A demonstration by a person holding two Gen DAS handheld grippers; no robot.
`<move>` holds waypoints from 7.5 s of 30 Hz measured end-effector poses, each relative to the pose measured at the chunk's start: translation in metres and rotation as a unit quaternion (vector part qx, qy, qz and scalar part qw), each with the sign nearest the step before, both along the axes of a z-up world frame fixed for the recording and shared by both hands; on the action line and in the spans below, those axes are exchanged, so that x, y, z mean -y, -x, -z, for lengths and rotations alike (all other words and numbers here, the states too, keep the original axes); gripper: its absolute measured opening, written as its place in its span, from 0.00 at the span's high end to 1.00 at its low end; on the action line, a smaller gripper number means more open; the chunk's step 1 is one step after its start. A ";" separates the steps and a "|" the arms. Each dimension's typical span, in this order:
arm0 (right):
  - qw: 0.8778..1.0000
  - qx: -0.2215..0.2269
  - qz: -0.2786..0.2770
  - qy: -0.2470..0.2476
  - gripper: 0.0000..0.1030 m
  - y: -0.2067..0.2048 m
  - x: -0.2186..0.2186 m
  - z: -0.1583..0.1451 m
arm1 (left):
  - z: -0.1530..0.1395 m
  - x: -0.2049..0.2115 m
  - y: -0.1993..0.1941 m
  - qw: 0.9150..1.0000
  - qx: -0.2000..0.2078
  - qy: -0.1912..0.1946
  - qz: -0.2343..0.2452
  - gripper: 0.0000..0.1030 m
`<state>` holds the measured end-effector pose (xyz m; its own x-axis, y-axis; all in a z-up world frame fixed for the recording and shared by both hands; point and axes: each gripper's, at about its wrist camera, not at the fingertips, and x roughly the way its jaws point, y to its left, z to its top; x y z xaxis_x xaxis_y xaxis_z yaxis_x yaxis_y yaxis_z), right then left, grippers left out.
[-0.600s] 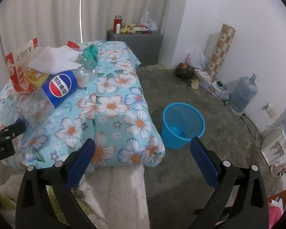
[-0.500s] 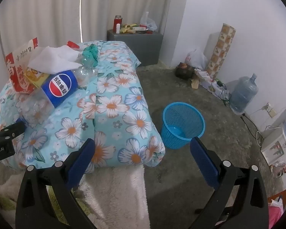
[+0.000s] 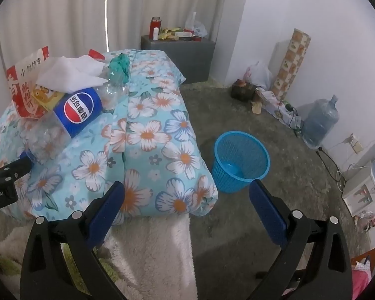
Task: Collect trash
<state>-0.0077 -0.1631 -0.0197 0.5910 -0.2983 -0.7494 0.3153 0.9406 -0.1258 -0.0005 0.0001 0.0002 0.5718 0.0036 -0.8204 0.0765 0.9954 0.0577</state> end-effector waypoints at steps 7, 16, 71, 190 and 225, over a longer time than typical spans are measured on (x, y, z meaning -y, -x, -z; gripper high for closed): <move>1.000 -0.002 -0.001 0.000 0.06 -0.001 -0.001 0.002 | 0.002 -0.001 0.000 1.000 -0.001 -0.001 0.000 0.09; 1.000 -0.004 0.000 0.000 0.06 -0.001 -0.001 0.002 | 0.002 -0.001 -0.001 1.000 -0.002 -0.001 0.000 0.09; 1.000 -0.024 -0.003 -0.016 0.06 -0.005 -0.006 0.012 | 0.004 -0.004 -0.001 1.000 0.000 -0.004 0.002 0.09; 0.899 0.227 -0.172 -0.333 0.98 -0.091 0.074 -0.054 | 0.030 -0.080 -0.149 0.977 0.022 0.180 0.110 0.50; 0.897 0.279 -0.105 -0.326 0.98 -0.049 0.123 -0.063 | -0.086 -0.028 -0.085 0.946 0.153 0.177 0.225 0.96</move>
